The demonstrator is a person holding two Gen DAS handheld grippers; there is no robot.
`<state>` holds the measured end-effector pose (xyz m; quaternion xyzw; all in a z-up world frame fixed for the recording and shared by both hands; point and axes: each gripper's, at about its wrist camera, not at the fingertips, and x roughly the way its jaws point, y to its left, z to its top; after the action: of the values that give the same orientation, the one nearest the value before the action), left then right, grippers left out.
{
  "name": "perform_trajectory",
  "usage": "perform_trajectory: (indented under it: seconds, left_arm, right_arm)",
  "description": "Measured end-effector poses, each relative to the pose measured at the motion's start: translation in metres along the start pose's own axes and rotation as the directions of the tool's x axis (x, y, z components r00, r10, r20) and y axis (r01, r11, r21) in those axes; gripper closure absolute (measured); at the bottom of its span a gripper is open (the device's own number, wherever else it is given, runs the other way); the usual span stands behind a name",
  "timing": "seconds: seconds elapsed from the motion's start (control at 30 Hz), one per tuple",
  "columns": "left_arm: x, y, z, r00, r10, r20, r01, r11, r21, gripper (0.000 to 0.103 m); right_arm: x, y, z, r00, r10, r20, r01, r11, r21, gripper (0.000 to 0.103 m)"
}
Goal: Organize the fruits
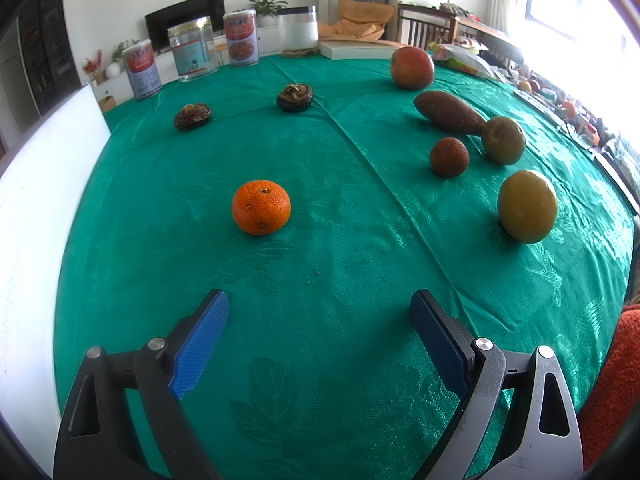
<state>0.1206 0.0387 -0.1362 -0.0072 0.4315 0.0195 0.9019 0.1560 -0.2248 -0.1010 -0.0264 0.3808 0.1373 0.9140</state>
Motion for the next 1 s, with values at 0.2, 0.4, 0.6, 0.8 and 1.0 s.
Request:
perform_trajectory:
  seconds: [0.2,0.4,0.6,0.8,1.0]
  left_arm:
    - [0.000,0.000,0.000,1.000,0.000,0.000,0.000,1.000,0.000,0.009]
    - [0.000,0.000,0.000,1.000,0.000,0.000,0.000,1.000,0.000,0.009]
    - [0.000,0.003,0.003,0.999,-0.035,-0.027,0.036,0.999,0.012,0.010]
    - [-0.018,0.036,-0.005,0.985,-0.163,-0.049,0.158,0.983,-0.093,0.011]
    - [-0.015,0.060,0.005,0.991,-0.123,-0.050,0.114,0.981,-0.160,0.011]
  right_arm:
    - [0.000,0.000,0.000,1.000,-0.001,0.000,0.001,1.000,-0.001,0.013]
    - [0.000,0.000,0.000,1.000,0.000,0.000,0.000,1.000,0.000,0.013]
    - [0.000,0.000,0.000,1.000,0.000,0.000,0.000,1.000,0.001,0.013]
    - [0.000,-0.003,-0.003,1.000,0.013,0.002,-0.013,1.000,0.011,0.013]
    - [0.001,-0.003,-0.002,1.000,0.021,-0.006,-0.021,1.000,0.013,0.013]
